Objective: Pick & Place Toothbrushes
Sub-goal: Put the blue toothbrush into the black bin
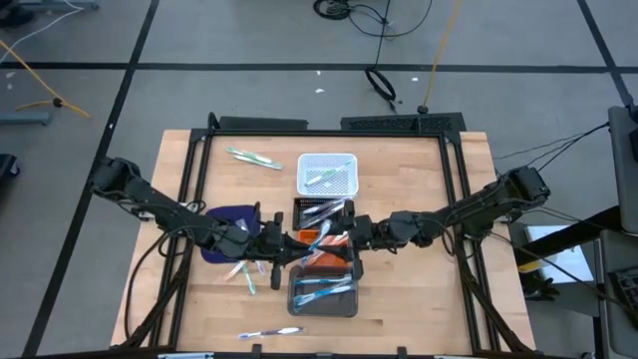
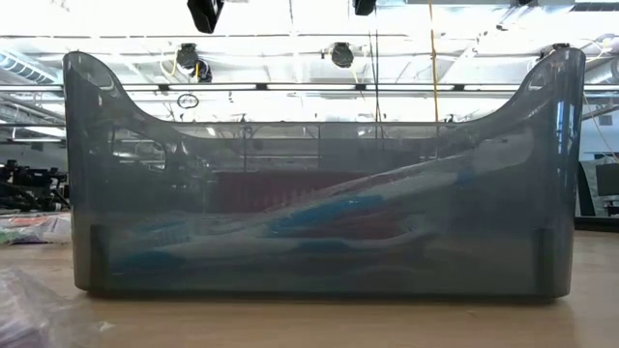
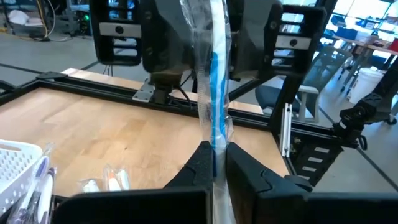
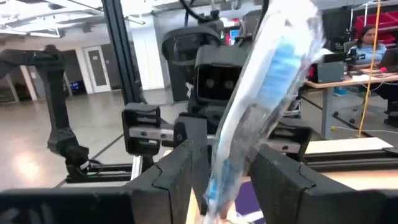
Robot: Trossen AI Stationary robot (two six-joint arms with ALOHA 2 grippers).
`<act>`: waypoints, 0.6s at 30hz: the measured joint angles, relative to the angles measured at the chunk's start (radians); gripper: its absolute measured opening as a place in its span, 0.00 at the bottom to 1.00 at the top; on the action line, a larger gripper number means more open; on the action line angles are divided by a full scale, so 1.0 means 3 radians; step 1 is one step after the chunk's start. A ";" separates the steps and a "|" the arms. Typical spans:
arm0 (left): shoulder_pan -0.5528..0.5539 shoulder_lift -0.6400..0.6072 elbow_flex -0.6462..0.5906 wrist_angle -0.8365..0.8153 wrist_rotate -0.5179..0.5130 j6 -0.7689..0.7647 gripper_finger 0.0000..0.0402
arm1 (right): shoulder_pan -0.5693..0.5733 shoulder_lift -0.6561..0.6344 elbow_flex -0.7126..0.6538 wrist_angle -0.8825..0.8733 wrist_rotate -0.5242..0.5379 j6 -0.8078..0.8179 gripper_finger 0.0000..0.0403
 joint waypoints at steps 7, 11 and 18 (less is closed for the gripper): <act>0.0000 0.0000 0.0000 -0.0003 -0.0005 0.0008 0.03 | -0.0006 0.0003 0.0000 0.0016 -0.0003 -0.0008 0.18; 0.0000 -0.0001 0.0000 -0.0004 -0.0009 -0.0001 0.06 | -0.0005 0.0003 0.0000 0.0009 -0.0010 -0.0122 0.04; 0.0000 -0.0001 0.0000 -0.0040 -0.0011 0.0008 0.07 | -0.0005 0.0003 0.0000 -0.0066 -0.0012 -0.0105 0.02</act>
